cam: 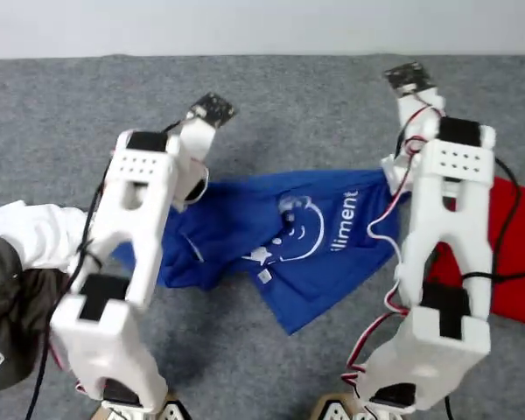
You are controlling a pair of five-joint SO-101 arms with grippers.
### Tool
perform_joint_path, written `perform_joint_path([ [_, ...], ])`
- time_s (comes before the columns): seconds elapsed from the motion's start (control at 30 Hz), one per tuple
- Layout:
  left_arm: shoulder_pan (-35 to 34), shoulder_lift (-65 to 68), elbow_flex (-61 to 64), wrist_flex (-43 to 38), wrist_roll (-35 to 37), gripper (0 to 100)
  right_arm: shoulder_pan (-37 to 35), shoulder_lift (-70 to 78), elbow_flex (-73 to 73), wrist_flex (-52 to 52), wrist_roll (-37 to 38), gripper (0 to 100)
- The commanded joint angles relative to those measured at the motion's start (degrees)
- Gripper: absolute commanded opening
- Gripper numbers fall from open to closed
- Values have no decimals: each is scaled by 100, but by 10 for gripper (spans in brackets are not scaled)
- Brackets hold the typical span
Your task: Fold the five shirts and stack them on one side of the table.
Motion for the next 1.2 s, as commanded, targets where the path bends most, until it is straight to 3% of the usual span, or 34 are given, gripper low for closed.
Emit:
perform_joint_path([
  [0.0, 114, 536, -1578, 510, 26, 95, 268, 127, -545, -57, -132, 9],
  [0.27, 862, 1257, -3987, 2022, 149, 145, 303, 180, -554, -13, -132, 9],
  [0.4, 1037, 1178, -4303, 2224, 149, 145, 374, 171, -554, 154, -132, 9],
  [0.77, 1424, 756, -2193, 2215, -220, 145, 629, 163, -554, 699, -123, 9],
  [1.17, 1442, 818, -1077, 1873, -396, 202, 444, 163, -554, 1156, -114, 9],
])
